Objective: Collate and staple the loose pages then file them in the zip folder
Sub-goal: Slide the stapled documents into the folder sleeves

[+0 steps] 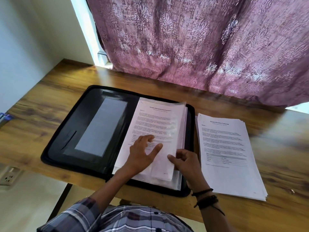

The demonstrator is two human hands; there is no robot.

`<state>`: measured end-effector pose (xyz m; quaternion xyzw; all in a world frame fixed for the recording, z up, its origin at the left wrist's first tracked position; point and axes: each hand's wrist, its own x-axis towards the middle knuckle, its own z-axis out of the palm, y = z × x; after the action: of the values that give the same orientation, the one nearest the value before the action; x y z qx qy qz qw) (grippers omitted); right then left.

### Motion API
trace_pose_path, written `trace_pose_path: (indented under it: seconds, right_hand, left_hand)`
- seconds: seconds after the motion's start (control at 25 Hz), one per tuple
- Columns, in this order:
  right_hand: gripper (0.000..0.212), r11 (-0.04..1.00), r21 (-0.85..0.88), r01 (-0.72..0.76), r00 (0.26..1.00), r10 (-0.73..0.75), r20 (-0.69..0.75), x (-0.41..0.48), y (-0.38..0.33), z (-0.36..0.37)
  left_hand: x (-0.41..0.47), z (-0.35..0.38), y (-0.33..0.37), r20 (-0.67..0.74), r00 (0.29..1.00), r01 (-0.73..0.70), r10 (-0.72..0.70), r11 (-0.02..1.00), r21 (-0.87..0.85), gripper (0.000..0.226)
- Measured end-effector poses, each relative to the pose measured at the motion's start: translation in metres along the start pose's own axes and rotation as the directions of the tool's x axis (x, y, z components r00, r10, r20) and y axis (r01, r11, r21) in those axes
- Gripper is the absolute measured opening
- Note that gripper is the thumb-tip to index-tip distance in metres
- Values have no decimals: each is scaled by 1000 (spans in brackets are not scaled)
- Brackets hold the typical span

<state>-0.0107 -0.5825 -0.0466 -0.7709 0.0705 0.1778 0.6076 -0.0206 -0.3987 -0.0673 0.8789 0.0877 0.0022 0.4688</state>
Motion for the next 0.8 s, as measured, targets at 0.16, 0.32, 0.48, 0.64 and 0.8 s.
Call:
trace_pose_path:
  seconds: [0.16,0.32,0.48,0.64,0.8]
  right_hand:
    - [11,971,-106,216,976,-212,52,-10,-14,26]
    - [28,967,-42,250,943,-233,239,-14,-25,52]
    - [53,941,-146,306,938,-272,216,-2,-10,56]
    - [44,859,-326,394,917,-348,192,11,4,64]
    - [63,760,-486,431,902,-371,220,24,16,76]
  left_hand:
    - [19,-31,41,116,989,103,-91,990,-95,51]
    - [40,-75,43,-37,997,74,-74,997,-4,12]
    - [48,-156,6,-139,965,206,-222,971,-121,15]
    - [61,-219,-57,-306,894,354,-327,935,34,32]
    - [71,-231,-93,-421,843,451,-335,866,215,44]
